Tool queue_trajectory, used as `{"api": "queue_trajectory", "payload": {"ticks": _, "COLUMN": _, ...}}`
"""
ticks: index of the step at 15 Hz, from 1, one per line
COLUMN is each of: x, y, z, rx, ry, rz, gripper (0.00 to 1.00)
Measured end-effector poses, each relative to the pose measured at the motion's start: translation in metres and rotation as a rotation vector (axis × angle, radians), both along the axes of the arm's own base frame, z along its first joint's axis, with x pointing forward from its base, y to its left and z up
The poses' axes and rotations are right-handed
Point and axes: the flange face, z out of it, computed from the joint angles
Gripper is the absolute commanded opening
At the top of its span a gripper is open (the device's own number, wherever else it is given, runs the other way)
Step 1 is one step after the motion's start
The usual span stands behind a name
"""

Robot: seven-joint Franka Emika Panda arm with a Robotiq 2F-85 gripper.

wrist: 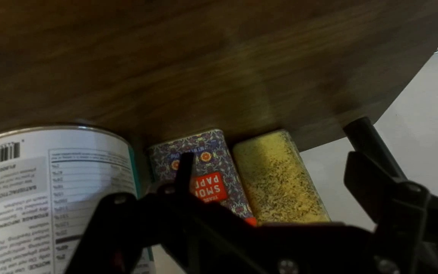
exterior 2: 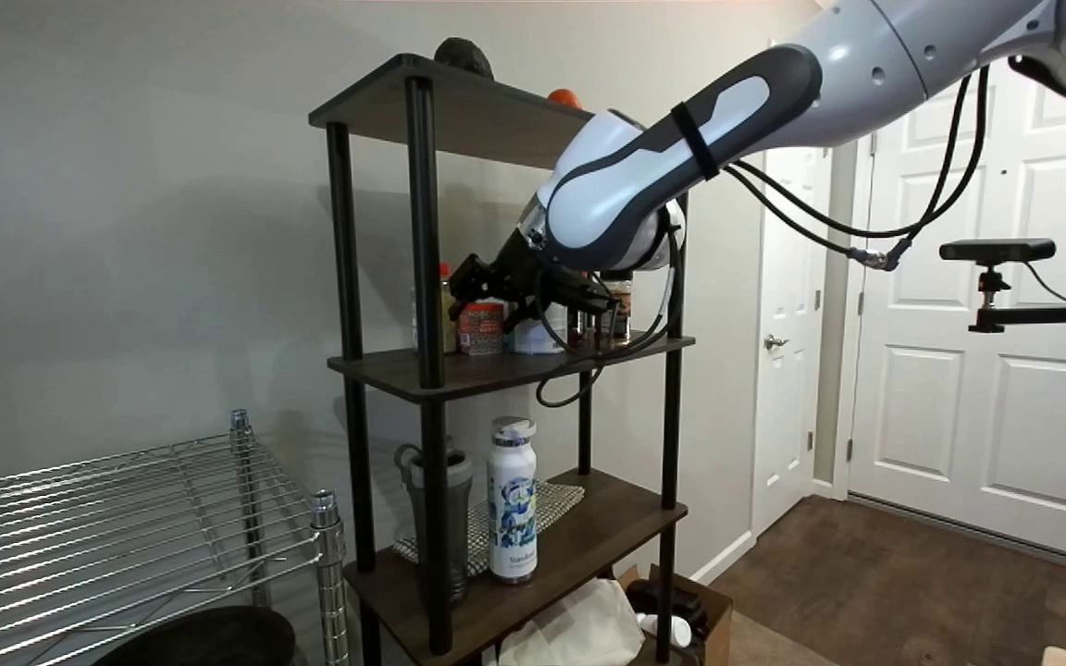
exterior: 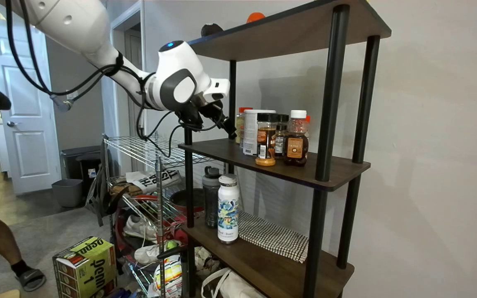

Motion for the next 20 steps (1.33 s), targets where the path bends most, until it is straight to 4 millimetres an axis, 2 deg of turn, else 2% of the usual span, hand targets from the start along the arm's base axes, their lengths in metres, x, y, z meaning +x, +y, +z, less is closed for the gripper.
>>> {"api": "queue_trajectory", "payload": {"ticks": 11, "x": 0.025, "y": 0.007, "z": -0.003, "rx": -0.072, "ry": -0.028, "rz": 0.039, "gripper": 1.0}}
{"api": "queue_trajectory", "payload": {"ticks": 20, "x": 0.033, "y": 0.012, "z": -0.007, "rx": -0.074, "ry": -0.024, "rz": 0.045, "gripper": 1.0}}
